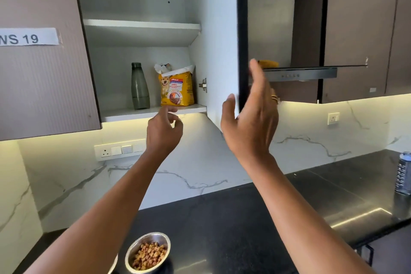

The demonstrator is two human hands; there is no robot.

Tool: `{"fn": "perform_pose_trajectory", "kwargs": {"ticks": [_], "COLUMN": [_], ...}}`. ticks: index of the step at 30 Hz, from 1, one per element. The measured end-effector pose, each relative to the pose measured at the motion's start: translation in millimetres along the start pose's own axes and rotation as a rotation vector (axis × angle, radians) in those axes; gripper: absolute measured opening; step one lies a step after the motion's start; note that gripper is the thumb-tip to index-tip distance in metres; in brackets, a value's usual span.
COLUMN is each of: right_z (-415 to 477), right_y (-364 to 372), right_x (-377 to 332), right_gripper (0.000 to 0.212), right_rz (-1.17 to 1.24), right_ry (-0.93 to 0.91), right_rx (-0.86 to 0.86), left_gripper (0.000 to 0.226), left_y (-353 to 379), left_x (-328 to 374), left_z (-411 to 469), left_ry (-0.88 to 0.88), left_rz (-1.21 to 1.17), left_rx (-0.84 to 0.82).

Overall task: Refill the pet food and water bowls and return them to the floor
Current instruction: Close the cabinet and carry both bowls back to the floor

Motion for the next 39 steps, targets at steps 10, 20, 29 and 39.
{"fn": "perform_pose_trajectory", "kwargs": {"ticks": [10,20,29,39], "right_z": [-67.5,-135.5,-152.0,-161.1], "right_y": [159.4,303.7,384.3,441.6], "right_x": [-71.2,-128.4,-122.7,-99.4], "right_gripper": [0.094,0.089,0.089,0.079], "right_rz": [0.217,-0.026,-0.166,-0.26], "right_ry": [-0.053,-0.145,-0.224,-0.341], "right_rx": [-0.416,-0.538,-0.599,-0.656], "left_gripper": [0.011,0.028,0.054,0.073], "left_y": [-91.6,-185.6,-181.6,-147.5], "left_x": [-84.0,-176.8,-221.9,-271.7], "left_z": [6.6,33.6,88.8,114.6], "left_ry": [-0.21,-0.254,0.049,0.185], "left_rz": [-0.131,0.199,0.586,0.578], "left_rx": [0.182,0.287,0.018,-0.13]}}
Point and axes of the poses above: each hand's wrist, its own z-axis towards the middle knuckle, its own y-axis out of the palm, x = y × z, the point moved 7 cm from there along z, towards the middle knuckle, and after that the axes turned 1 degree about -y, right-handed, at the moved point
